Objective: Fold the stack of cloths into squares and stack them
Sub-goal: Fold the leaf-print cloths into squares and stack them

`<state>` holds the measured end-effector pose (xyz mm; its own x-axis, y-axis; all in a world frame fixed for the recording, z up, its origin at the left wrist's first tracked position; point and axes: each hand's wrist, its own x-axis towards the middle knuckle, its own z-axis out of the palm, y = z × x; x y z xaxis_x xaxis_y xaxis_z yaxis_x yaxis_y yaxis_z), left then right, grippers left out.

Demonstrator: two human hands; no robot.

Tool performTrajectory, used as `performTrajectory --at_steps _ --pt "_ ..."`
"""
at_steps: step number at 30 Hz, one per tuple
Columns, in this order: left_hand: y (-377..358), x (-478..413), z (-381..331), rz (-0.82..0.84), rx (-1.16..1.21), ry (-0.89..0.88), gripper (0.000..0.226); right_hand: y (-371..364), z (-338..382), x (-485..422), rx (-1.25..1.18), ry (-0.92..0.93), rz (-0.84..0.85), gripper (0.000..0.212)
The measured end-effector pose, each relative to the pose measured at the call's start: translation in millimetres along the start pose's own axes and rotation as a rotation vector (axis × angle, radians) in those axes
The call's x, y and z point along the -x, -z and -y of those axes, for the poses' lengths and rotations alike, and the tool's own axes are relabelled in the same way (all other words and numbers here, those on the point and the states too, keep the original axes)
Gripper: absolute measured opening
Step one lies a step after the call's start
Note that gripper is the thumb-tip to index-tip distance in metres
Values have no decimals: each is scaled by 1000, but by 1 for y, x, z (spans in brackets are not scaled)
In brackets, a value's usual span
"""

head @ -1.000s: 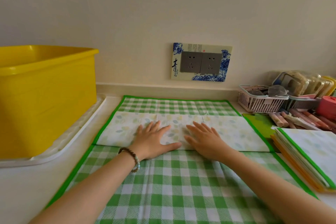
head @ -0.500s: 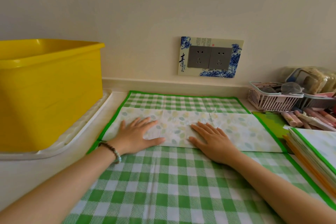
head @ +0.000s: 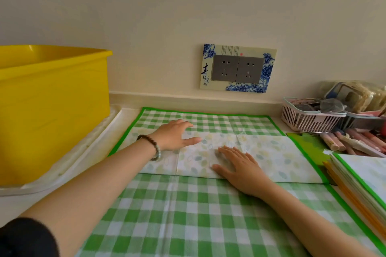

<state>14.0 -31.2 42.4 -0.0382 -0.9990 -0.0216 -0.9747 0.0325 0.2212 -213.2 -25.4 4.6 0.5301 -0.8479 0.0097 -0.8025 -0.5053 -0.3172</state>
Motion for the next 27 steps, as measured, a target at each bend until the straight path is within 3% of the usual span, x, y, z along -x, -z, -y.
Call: performTrajectory --at_steps 7,13,16,20,24,27 --pt "-7 -49 -19 43 15 -10 56 5 -3 -3 -364 -87 -84 74" --pt "1 -52 -23 197 35 -26 68 8 -7 -5 -586 -138 -105 69" --pt "8 -41 -24 209 122 -97 39 9 -7 -4 -651 -144 -143 62" --pt "8 -16 -12 82 286 -157 35 16 -10 -6 -774 -146 -261 51" --pt "1 10 3 -134 565 -97 30 22 -15 -2 -816 -173 -410 59" --pt "-10 25 6 -263 721 26 33 25 -16 -1 -962 -288 -317 72"
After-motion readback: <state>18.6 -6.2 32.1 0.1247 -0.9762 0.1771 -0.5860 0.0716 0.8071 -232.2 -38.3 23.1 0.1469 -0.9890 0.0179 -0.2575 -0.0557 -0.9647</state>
